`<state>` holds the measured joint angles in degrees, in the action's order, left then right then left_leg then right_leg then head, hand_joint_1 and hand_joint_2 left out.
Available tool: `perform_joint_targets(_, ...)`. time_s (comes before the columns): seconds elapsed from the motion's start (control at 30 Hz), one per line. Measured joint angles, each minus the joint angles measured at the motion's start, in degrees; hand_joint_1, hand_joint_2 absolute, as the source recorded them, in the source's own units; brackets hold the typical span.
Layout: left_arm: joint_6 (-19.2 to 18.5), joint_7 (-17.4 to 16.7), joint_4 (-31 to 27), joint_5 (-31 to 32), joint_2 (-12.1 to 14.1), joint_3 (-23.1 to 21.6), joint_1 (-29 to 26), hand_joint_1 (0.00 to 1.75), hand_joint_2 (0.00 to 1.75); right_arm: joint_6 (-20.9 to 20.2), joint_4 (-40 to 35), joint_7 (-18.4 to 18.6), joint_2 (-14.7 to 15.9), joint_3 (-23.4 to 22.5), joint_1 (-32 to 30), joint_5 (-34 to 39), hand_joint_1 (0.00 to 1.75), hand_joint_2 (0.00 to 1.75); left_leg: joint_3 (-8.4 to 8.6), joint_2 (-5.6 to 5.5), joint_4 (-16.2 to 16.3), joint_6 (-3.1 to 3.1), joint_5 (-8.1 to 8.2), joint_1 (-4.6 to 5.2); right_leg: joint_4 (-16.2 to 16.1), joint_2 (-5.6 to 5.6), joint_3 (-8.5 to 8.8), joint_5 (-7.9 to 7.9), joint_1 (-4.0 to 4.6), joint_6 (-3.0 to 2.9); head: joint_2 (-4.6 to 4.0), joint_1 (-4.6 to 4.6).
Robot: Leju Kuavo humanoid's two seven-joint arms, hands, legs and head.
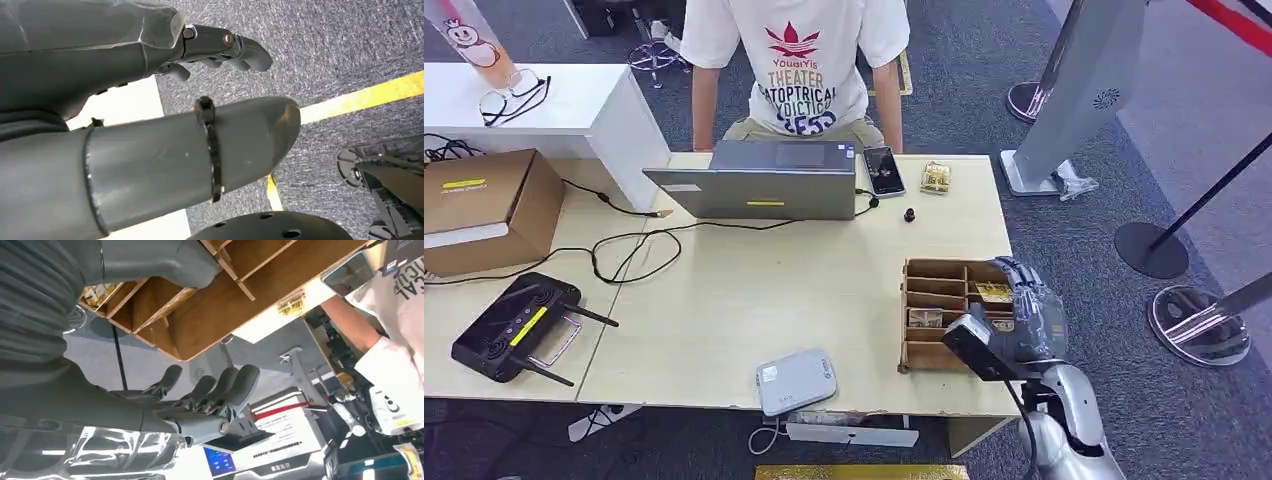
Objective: Pass the card to the sensor for recognition and then transmit it.
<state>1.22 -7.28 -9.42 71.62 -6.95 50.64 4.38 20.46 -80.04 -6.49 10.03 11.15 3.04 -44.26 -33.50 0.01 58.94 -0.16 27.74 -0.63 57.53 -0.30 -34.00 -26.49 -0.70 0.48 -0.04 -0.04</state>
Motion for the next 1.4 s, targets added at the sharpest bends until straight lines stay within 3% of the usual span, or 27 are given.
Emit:
perform_joint_targets(0.3,0.2,0.1,0.0,-0.3,0.0,0.5,0.0,0.00,0.00,0.2,1.6,-0.1,0.4,0.0,0.3,-0.7,0.65,1.75,0.00,0.00,0.0,0.00,0.00,0.00,0.0,0.00,0.00,0.00,0.00,0.00,0.00,0.00)
perform_joint_targets(0.43,0.2,0.1,0.0,-0.3,0.0,0.8,0.0,0.00,0.00,0.3,2.3,-0.1,0.7,0.0,0.7,-0.7,0.82,1.75,0.00,0.00,0.0,0.00,0.00,0.00,0.0,0.00,0.00,0.00,0.00,0.00,0.00,0.00)
perform_joint_targets(0.87,0.2,-0.3,0.0,0.4,-0.1,0.9,0.0,0.00,0.00,1.1,2.9,0.7,1.7,-0.1,0.3,-0.7,0.68,1.75,0.02,0.01,0.0,0.00,0.00,0.00,0.0,0.01,-0.01,0.00,0.00,0.00,0.00,0.00)
perform_joint_targets(1.4,0.1,-1.0,0.0,1.0,-0.1,0.9,0.2,0.00,0.00,1.0,2.7,1.8,1.7,-1.5,-1.2,-1.5,0.72,1.75,0.02,0.01,0.0,0.00,0.00,0.01,0.0,0.01,-0.01,0.00,0.00,0.00,0.00,0.00)
